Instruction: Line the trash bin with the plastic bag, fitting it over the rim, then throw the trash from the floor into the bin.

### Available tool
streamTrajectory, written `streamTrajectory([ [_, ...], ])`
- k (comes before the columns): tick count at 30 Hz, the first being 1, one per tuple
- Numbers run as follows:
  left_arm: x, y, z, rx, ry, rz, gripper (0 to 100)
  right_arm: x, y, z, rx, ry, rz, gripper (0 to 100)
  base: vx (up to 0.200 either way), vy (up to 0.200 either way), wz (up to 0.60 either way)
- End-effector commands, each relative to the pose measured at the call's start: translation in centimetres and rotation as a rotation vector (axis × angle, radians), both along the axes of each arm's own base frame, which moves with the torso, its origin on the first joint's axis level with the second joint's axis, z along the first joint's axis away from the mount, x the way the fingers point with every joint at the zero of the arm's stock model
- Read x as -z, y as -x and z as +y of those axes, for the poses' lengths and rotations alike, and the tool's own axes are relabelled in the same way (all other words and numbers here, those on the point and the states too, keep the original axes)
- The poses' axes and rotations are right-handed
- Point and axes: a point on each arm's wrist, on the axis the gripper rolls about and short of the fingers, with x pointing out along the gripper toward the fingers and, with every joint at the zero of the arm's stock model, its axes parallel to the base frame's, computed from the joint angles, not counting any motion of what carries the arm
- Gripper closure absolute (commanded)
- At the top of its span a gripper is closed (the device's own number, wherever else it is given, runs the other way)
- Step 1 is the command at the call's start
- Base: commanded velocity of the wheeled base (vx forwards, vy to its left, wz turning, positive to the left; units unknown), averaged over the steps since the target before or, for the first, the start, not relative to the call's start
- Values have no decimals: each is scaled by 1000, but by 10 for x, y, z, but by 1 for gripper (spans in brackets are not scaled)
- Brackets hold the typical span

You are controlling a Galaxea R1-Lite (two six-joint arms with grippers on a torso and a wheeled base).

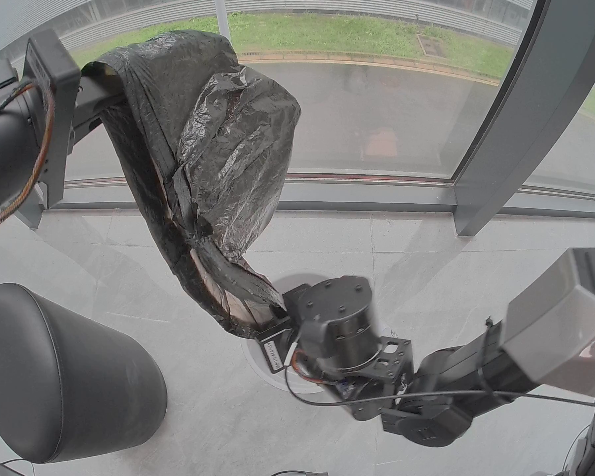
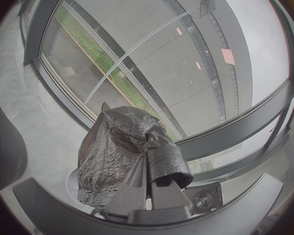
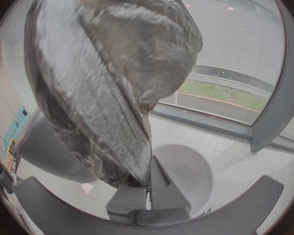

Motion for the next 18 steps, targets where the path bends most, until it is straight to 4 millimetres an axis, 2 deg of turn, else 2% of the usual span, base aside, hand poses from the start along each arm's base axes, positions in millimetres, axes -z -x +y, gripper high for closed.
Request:
streamTrajectory([
  [1, 28, -11, 6, 8, -60, 69, 100, -59, 14, -67, -23, -31, -5, 100, 0, 0, 0],
  [4, 44, -21, 9, 14, -92, 114, 100, -72, 19, -89, -48, -47, 73, 100, 0, 0, 0],
  [9, 66, -35, 11, 36, -130, 190, 100, -79, 27, -113, -146, -99, 289, 100, 0, 0, 0],
  [13, 83, -47, 12, 20, -161, 252, 100, -76, 23, -128, -172, -130, 446, 100, 0, 0, 0],
  [16, 92, -50, 11, 19, -177, 280, 100, -74, 20, -135, -183, -142, 522, 100, 0, 0, 0],
  [18, 103, -53, 9, 19, -199, 317, 100, -70, 18, -141, -218, -149, 631, 100, 0, 0, 0],
])
